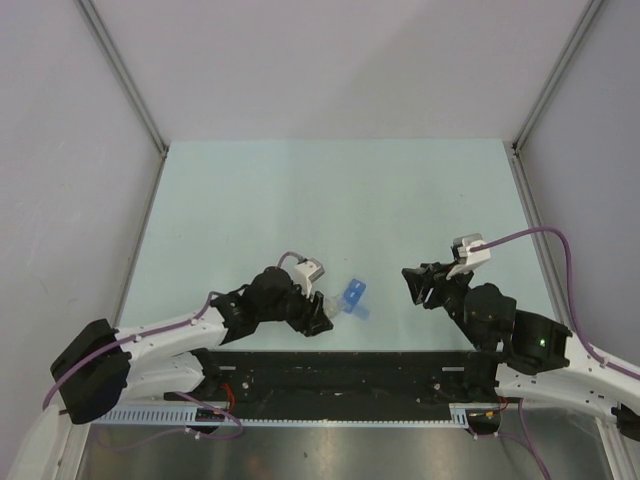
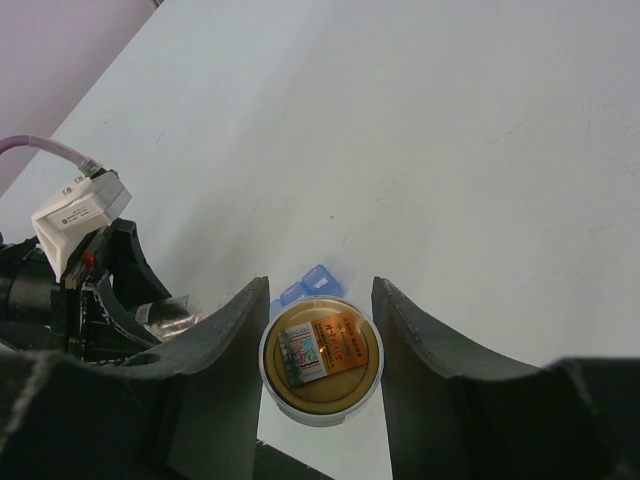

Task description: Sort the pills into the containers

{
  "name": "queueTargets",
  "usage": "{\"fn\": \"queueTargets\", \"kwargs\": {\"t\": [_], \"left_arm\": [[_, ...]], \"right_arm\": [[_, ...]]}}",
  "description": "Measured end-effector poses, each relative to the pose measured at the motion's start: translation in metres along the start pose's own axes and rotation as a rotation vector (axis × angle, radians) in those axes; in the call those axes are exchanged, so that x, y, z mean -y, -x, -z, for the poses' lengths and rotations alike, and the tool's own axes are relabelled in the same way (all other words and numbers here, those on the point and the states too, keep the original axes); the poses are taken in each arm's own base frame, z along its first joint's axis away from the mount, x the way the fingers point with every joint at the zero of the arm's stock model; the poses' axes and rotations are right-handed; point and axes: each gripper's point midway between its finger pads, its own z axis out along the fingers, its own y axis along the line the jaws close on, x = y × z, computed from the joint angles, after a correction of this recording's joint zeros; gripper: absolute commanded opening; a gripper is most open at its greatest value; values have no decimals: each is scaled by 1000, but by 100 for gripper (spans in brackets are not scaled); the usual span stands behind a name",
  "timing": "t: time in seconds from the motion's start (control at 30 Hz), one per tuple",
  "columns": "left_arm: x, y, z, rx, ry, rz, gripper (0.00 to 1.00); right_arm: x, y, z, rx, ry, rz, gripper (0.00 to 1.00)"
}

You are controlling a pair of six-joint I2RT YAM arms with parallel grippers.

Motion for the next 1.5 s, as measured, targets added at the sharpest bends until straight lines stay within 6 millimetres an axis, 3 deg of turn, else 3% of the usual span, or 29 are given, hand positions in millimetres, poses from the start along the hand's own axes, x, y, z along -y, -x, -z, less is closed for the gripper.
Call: {"fn": "queueTargets", "kwargs": {"t": [0.5, 0.87, 1.5], "left_arm": [[-4, -5, -10, -23, -11, -37, 0], [-13, -19, -20, -87, 3, -12, 1], [-15, -5, -24, -81, 11, -18, 0]], "right_arm": [[6, -6, 3, -16, -9, -4, 0], [8, -10, 4, -30, -15, -2, 0], [10, -13, 5, -37, -19, -2, 0]]}}
